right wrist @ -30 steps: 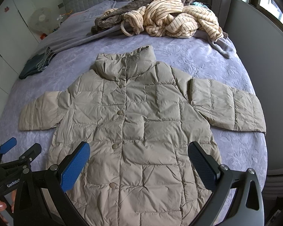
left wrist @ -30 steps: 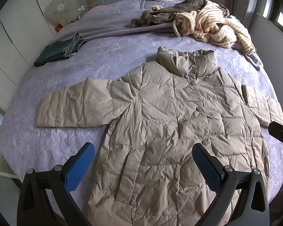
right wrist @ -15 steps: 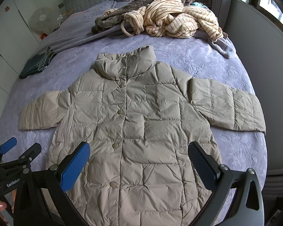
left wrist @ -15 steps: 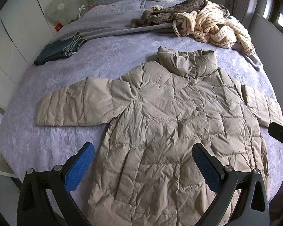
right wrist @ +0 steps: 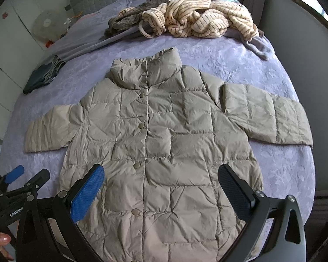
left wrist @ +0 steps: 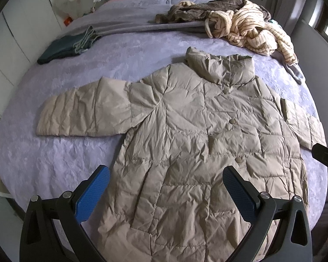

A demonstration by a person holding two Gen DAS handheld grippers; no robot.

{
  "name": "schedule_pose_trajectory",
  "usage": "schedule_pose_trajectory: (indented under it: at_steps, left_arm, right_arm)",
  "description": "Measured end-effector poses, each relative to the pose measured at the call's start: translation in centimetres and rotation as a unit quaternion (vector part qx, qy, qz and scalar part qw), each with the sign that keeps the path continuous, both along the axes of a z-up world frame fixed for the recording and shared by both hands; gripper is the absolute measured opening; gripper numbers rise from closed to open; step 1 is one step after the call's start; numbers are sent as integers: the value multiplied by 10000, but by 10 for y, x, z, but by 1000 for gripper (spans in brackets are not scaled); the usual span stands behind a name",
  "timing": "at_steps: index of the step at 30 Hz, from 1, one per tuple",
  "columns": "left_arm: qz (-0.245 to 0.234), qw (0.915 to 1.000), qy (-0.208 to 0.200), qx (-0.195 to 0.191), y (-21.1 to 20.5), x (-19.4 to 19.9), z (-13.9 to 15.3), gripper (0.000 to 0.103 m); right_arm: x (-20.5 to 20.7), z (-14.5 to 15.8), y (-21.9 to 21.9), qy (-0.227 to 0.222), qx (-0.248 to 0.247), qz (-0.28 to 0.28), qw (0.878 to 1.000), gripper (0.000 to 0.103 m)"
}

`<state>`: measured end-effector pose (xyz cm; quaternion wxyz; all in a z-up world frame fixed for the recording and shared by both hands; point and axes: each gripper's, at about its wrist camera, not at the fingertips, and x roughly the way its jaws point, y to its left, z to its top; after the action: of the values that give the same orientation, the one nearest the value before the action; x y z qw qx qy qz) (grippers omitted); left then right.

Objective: Fold large clothes
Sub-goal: 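Grasp the jacket sleeve with the left tool and fold it across the body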

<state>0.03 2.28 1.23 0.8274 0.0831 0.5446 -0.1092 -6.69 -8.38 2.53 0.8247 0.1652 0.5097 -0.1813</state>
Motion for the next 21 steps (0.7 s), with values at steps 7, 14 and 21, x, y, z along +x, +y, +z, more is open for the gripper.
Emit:
schedule_pose_trajectory:
  at_steps: [7,14,21]
  left_arm:
    - [460,9986,268,-79,41,18,-33,103]
    - [839,9953,442,-196,90,47,-72,103]
    - [1387,9799,880,-1129,157,90,-122,103]
  right_arm:
    - [4,-22,1,-64,362,9,9993,103]
    - [29,-49,19,-340,874,137,9955,103]
    - [69,-91,49,-254,1312,429,9901,103]
